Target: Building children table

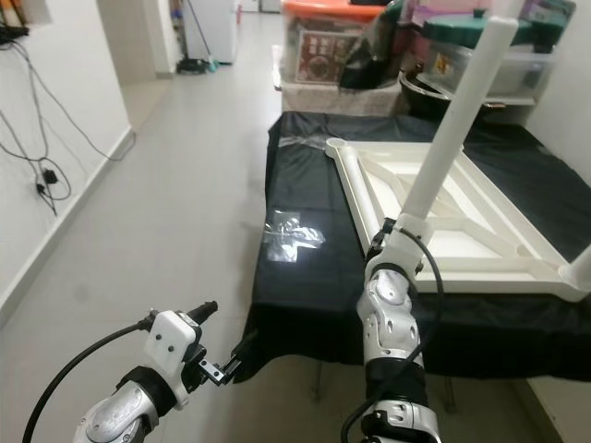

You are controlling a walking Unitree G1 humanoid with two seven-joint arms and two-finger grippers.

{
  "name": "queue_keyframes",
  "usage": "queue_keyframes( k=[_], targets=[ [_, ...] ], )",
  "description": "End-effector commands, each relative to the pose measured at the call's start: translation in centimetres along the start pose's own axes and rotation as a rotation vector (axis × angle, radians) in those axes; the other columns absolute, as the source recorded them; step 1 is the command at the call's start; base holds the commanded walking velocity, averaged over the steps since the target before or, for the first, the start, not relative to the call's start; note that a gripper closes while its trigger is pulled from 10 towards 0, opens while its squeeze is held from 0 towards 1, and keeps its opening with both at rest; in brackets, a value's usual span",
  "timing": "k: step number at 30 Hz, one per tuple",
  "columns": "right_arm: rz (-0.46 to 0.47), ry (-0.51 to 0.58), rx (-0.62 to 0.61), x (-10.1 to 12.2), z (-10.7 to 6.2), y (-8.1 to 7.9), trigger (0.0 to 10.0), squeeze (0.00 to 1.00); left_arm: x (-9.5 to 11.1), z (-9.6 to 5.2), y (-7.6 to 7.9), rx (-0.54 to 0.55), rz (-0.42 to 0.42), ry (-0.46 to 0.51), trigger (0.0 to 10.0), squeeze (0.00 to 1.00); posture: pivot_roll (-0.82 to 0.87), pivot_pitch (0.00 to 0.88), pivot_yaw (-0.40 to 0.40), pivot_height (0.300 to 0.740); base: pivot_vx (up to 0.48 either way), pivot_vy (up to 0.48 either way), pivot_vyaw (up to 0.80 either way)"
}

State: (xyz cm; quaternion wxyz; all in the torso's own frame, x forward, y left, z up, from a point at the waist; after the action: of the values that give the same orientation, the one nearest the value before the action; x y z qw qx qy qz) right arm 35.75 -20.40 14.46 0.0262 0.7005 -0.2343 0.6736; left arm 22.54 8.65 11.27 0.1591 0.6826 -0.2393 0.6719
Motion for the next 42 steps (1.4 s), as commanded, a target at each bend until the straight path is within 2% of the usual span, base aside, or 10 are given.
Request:
queue_keyframes(
  k=[1, 9, 19, 25, 28, 29, 33, 37, 41, 42],
  targets=[
    [0.062, 0.014, 0.17, 0.6, 0.3, -1.6, 10.0, 0.0, -0.2, 0.0, 0.1, 0.0, -0.003, -0.007, 10.0, 0.0, 0.07, 0.065, -0.032, 0.74, 0.0, 0.0, 0.0],
    [0.144, -0.169, 1.031, 2.6, -1.6, -3.4, 10.0, 0.0, -0.1, 0.1, 0.0, 0.0, -0.003, -0.006, 10.0, 0.0, 0.08, 0.075, -0.018, 0.74, 0.0, 0.0, 0.0],
    [-0.035, -0.407, 1.544, 2.9, -3.9, -2.9, 10.0, 0.0, -0.2, 0.2, 0.1, 0.007, -0.002, -0.005, 10.0, 0.0, 0.1, 0.062, -0.038, 0.74, 0.0, 0.0, 0.0],
    [-0.172, -0.5, 1.648, 2.0, -4.2, -2.8, 10.0, 0.0, -0.2, 0.2, 0.0, 0.008, -0.001, -0.005, 10.0, 0.0, 0.1, 0.061, -0.039, 0.74, 0.0, 0.0, 0.0],
    [-0.255, -0.529, 1.645, 1.2, -4.3, -2.6, 10.0, 0.0, -0.2, 0.3, 0.0, 0.008, -0.001, -0.005, 10.0, 0.0, 0.11, 0.06, -0.041, 0.74, 0.0, 0.0, 0.0],
    [-0.318, -0.527, 1.597, 0.5, -3.9, -2.7, 0.0, 0.0, -0.2, 0.3, 0.0, 0.009, -0.002, -0.005, 10.0, 0.0, 0.11, 0.059, -0.041, 0.74, 0.0, 0.0, 0.0],
    [-0.403, -0.436, 1.418, -0.2, -2.6, -3.1, 0.0, 0.0, -0.2, 0.3, 0.0, 0.008, -0.002, -0.006, 10.0, 0.0, 0.11, 0.061, -0.037, 0.74, 0.0, 0.0, 0.0],
    [-0.422, -0.261, 0.853, 0.4, 1.5, -1.8, 0.0, 0.0, -0.2, 0.2, 0.0, 0.007, -0.004, -0.007, 10.0, 0.0, 0.1, 0.064, -0.036, 0.74, 0.0, 0.0, 0.0],
    [-0.425, -0.226, 0.587, 0.9, 2.9, -0.1, 0.0, 0.0, -0.2, 0.2, -0.1, 0.006, -0.004, -0.008, 10.0, 0.0, 0.1, 0.064, -0.034, 0.74, 0.0, 0.0, 0.0],
    [-0.366, -0.199, 0.406, 1.4, 3.6, 1.4, 0.0, 0.0, -0.2, 0.2, -0.1, 0.005, -0.005, -0.008, 10.0, 0.0, 0.1, 0.065, -0.034, 0.74, 0.0, 0.0, 0.0]
  ],
)
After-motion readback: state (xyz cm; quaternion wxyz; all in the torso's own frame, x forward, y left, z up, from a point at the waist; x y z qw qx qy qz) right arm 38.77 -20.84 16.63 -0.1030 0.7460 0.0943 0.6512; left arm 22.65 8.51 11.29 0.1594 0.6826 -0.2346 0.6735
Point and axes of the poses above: a point about 5 cm out from each wrist's last joint towards the gripper, its own z axis pointing out of the wrist towards the gripper, its own x axis along the axis of the wrist's last joint, y = z × x, the point moved 1 cm from there along z, pointing out of the wrist towards the gripper, and after that the axes turned 5 degrees about z, right-handed, at the moved point
